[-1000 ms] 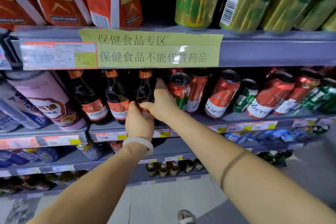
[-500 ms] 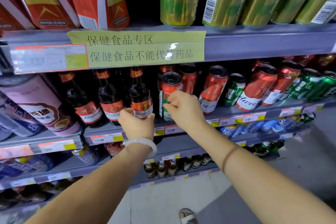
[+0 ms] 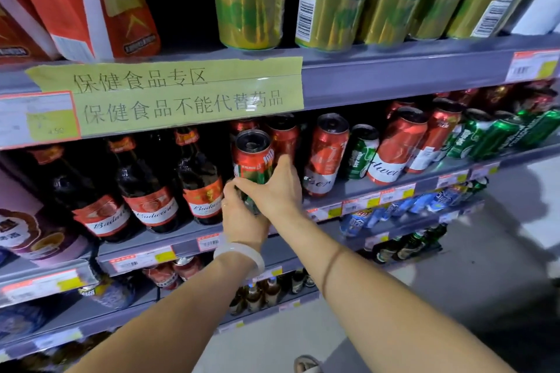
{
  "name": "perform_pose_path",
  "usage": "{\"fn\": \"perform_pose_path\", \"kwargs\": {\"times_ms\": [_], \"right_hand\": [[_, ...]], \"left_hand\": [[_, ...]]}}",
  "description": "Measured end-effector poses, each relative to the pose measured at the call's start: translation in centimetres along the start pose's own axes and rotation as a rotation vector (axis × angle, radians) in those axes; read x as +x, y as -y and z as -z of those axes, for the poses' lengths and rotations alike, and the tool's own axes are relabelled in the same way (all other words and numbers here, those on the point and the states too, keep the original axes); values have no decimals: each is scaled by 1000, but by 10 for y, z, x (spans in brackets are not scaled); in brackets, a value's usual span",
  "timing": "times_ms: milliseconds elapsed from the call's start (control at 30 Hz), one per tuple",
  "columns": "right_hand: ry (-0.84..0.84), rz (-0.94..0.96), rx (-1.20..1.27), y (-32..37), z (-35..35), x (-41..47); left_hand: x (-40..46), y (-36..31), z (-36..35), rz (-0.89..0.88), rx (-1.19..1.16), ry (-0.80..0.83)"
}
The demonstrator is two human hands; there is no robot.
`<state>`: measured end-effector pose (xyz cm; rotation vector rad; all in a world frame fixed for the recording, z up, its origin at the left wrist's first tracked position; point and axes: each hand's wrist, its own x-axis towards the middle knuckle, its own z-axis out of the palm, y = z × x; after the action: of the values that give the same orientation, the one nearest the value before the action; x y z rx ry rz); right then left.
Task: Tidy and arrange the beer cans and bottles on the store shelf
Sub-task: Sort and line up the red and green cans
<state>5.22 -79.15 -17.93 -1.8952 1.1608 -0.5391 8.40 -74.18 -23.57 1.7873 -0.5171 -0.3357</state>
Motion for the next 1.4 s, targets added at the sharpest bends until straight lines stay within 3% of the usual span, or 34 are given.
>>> {"fn": "perform_pose_path", "kwargs": {"times_ms": [267,367,567,1067,1400], "right_hand": [[-54,80,126,-8,32,-13],[-62,74,138,-12,55,-17],[-56,44,71,-41,98,-22],[52,8,23,-137,281,40],[82,-40,94,-197,359,74]], "left_hand": [[-8,-17,4,-139,43,52],[-11,-30,-5,-216,76,112],[-31,-48,-38,-196,80,291],[-80,-119,-229,-111,5,307],[-104,-146,-324,-127,36,360]]}}
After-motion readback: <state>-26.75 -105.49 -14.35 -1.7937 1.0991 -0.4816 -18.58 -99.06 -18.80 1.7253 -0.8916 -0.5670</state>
